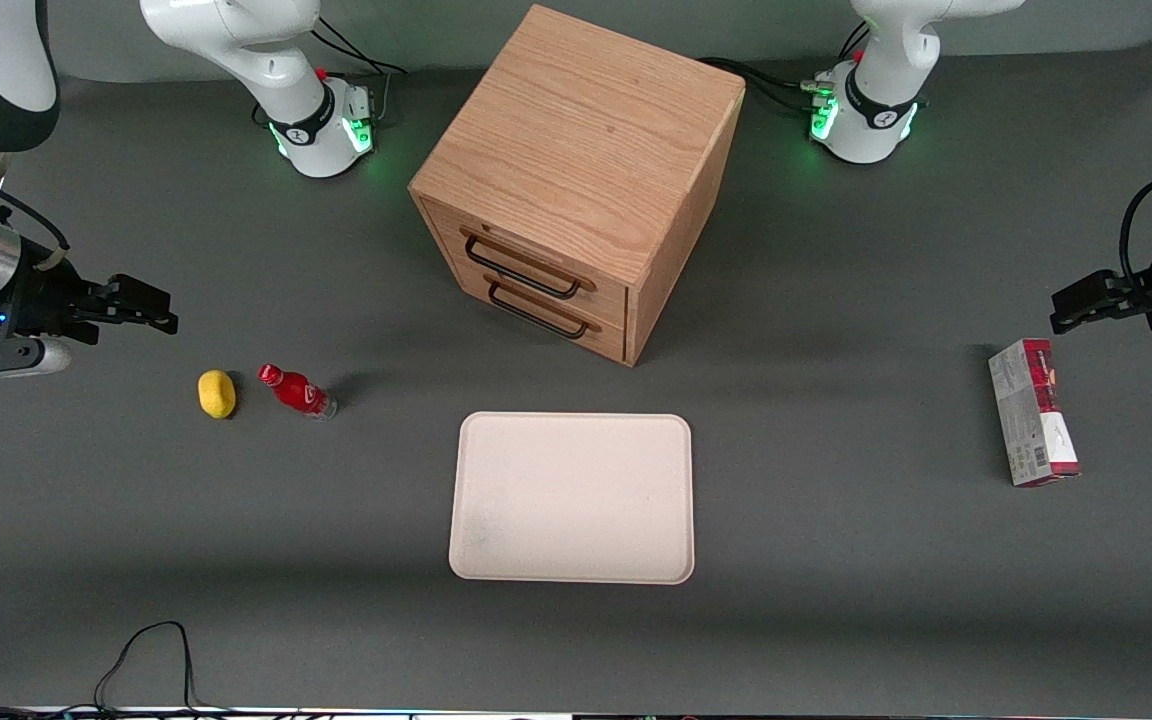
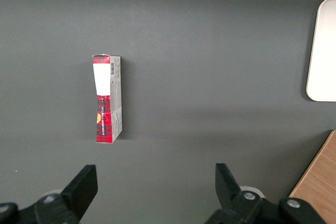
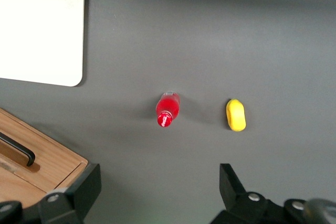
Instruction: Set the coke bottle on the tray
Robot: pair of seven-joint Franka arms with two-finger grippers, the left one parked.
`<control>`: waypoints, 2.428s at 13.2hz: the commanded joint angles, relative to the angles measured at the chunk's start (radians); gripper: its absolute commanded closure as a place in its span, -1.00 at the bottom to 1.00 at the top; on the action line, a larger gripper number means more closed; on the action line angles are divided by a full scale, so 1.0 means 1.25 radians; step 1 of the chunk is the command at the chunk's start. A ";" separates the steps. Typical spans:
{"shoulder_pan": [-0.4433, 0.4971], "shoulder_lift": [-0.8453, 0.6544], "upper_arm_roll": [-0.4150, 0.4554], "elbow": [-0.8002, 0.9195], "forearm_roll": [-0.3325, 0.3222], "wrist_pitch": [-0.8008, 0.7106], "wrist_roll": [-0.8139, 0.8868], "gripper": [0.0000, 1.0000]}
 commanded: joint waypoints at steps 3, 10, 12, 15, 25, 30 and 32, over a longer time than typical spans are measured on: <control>-0.008 0.038 -0.012 0.060 0.019 -0.036 -0.003 -1.00; -0.010 0.106 -0.009 0.180 0.019 -0.130 -0.001 -1.00; -0.010 0.122 -0.008 0.205 0.019 -0.143 -0.001 -1.00; -0.010 0.125 -0.007 0.208 0.019 -0.143 0.000 -1.00; 0.027 0.327 0.047 0.420 0.010 -0.156 0.146 -1.00; 0.024 0.294 0.043 0.342 0.007 -0.155 0.126 -1.00; 0.027 0.264 0.042 0.268 -0.002 -0.141 0.116 -1.00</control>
